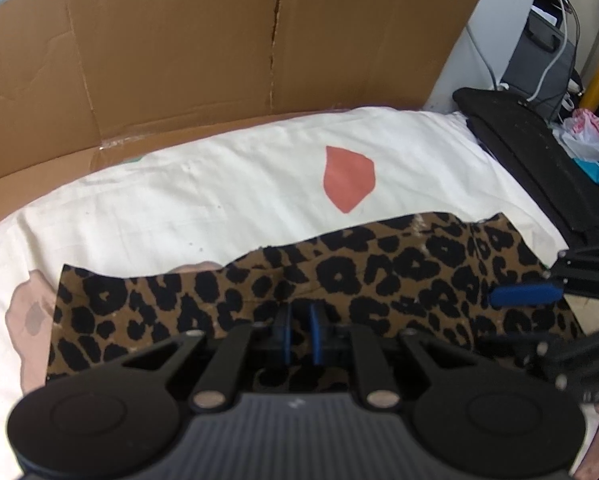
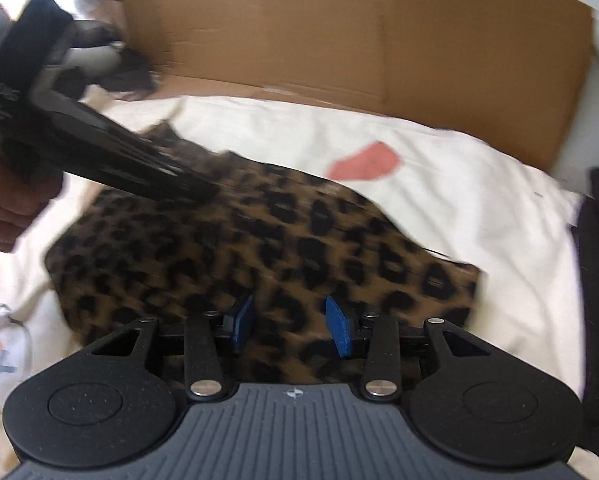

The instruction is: Fold clothes

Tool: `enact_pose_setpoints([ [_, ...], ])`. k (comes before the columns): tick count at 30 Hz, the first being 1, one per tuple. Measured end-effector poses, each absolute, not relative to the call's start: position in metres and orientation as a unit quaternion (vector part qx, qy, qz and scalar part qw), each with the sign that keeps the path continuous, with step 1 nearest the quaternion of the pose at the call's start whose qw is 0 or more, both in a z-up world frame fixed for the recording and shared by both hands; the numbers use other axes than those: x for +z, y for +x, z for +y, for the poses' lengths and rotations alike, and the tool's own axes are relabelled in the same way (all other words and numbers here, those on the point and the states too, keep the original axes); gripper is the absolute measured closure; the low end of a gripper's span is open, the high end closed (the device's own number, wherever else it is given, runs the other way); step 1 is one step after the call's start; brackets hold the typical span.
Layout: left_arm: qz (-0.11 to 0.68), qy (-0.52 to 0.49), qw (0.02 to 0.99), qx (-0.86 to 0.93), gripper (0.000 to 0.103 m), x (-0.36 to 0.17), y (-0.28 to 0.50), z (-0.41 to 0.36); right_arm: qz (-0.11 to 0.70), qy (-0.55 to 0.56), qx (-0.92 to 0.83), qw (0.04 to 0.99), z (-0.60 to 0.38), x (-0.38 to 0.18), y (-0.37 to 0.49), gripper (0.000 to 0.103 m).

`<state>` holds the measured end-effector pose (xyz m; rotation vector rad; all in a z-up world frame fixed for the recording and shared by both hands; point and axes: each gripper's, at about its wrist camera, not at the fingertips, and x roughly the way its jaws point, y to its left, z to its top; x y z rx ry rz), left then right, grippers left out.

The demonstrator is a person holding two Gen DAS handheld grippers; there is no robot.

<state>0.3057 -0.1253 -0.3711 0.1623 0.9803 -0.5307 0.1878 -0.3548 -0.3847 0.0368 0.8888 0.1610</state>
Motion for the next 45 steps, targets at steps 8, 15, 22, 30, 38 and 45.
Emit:
enact_pose_setpoints([
  [8,0.46,0.085,0.851,-0.241,0.091,-0.366,0.301,-0.129,0.402,0.065,0.051,0.912,-0.378,-0.359,0.164,0.057],
  [15,0.448,0.051,0.861,-0.236,0.09,-0.342,0.29,-0.122,0.389,0.072,0.073,0.916,-0.36,-0.351,0.146,0.057],
  [22,0.442,0.075,0.85,-0.276,0.09,-0.332,0.242,-0.132,0.399,0.06,0.098,0.91,-0.332,-0.36,0.14,0.057],
  [30,0.449,0.109,0.83,-0.313,0.09,-0.341,0.204,-0.146,0.427,0.005,0.103,0.898,-0.312,-0.385,0.136,0.057],
  [38,0.449,0.117,0.823,-0.328,0.09,-0.346,0.19,-0.154,0.436,-0.002,0.046,0.899,-0.343,-0.387,0.132,0.058],
  [45,0.451,0.122,0.815,-0.342,0.09,-0.348,0.177,-0.163,0.415,0.031,0.031,0.909,-0.359,-0.366,0.116,0.058],
])
